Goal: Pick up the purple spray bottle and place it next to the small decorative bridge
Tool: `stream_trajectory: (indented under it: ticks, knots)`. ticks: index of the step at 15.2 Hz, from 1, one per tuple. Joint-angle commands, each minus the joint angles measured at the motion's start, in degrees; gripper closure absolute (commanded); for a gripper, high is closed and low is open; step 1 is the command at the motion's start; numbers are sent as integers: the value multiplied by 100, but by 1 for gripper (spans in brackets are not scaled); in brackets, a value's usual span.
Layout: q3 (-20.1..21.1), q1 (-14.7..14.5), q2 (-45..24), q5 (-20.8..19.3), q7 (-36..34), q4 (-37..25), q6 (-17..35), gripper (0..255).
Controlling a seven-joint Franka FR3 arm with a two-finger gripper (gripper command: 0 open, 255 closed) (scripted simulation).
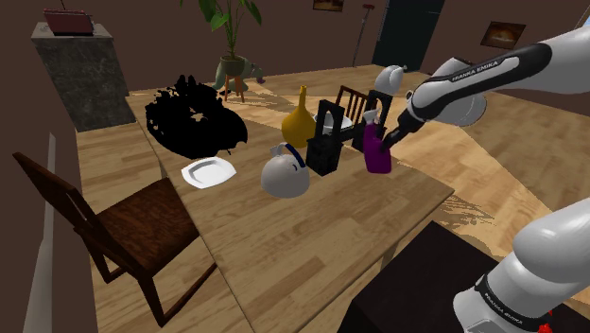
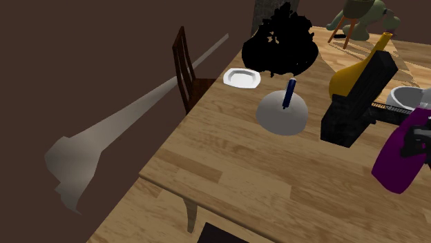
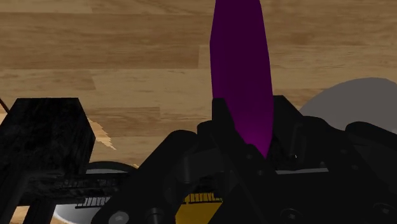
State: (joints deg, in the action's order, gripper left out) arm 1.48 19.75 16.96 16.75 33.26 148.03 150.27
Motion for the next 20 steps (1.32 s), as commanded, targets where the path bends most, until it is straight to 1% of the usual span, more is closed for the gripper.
stream_trajectory:
  ticks: [1,9,15,16,20]
  knots:
    - [-14,-37,-120,74,72,73,196,255]
    - [-100,-223,-629,466,439,277,898,255]
    - [-190,-424,-1080,976,890,348,1408,255]
    - [-201,-451,-1139,1058,962,351,1468,255]
    - [-199,-449,-1139,1059,962,351,1468,255]
